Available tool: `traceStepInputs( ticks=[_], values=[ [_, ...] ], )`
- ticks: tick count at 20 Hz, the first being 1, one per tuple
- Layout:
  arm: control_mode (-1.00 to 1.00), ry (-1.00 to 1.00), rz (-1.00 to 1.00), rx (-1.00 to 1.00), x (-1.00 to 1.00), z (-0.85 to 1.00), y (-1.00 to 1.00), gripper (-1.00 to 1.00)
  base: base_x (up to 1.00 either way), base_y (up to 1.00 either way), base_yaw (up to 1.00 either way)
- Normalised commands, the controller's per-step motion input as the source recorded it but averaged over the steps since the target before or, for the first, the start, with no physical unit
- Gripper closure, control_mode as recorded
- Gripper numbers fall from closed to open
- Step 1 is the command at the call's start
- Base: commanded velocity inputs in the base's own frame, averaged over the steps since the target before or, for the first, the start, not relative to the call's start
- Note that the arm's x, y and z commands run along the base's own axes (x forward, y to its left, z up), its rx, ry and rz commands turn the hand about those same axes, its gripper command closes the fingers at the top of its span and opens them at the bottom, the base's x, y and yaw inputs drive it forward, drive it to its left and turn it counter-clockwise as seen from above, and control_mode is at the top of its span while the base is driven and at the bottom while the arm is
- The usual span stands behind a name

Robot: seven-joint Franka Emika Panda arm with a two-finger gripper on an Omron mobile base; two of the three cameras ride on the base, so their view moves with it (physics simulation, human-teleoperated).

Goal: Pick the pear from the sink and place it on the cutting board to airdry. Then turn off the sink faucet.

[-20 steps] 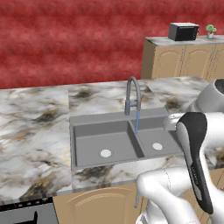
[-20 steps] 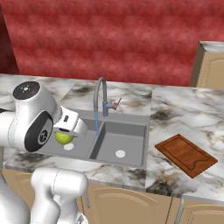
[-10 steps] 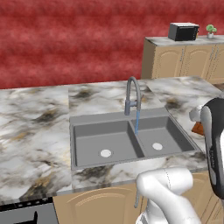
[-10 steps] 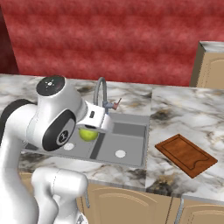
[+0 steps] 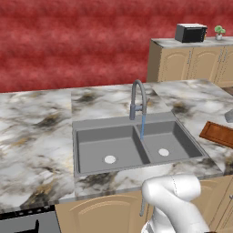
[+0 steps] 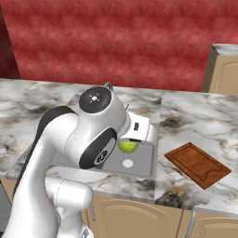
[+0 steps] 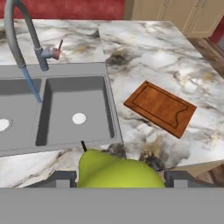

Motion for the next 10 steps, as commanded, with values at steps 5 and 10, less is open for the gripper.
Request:
traceStepInputs(
  ticks=[5, 10],
  values=[
    [-1.00, -0.01, -0.01, -0.03, 0.19, 0.00, -0.80, 1.00, 0.00, 0.00, 0.00],
    [-1.00, 0.00, 0.00, -0.01, 0.34, 0.00, -0.73, 1.00, 0.00, 0.00, 0.00]
  ],
)
